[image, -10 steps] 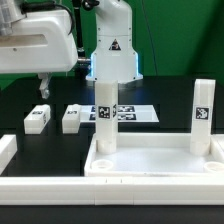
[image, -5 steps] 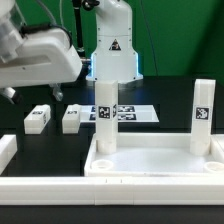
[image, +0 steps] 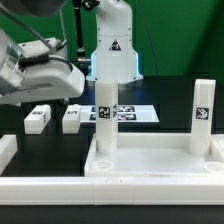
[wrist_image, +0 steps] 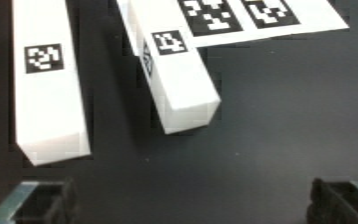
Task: Assemble desk
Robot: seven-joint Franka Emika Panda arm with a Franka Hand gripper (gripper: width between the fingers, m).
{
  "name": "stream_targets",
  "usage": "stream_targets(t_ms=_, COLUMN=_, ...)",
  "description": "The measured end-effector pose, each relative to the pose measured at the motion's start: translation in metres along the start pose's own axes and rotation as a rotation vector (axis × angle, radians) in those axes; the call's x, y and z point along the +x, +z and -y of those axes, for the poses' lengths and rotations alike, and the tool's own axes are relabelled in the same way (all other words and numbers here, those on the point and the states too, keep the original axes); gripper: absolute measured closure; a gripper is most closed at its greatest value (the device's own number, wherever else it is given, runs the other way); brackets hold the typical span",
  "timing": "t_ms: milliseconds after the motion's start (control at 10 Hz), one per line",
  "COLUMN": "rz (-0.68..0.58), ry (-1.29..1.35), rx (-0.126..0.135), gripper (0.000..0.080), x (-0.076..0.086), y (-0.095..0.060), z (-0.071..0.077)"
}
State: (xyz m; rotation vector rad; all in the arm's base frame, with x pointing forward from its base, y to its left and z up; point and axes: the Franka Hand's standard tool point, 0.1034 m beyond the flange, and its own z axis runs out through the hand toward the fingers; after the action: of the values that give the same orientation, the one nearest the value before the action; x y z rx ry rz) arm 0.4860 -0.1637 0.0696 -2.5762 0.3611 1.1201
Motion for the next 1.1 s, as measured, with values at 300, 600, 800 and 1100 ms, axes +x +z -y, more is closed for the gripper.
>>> stream_targets(t_ms=300, rz=0.02, ry=0.016, rx=0.009, gripper=0.0151, x=-0.005, y=0.013, z=-0.006)
stream_targets(t_ms=600, rz=-0.008, ry=0.014, rx=-0.005, gripper=0.0151, x=-0.005, y=0.027, z=-0.001)
stream_targets(t_ms=800, rz=0.01, ry=0.022, rx=-0.008, gripper=0.0151, x=-0.011, y=0.046, z=0.002)
stream_targets(t_ms=1100, rz=0.018, ry=0.022, rx=-0.016, gripper=0.0151, x=-0.008, y=0.056, z=0.003)
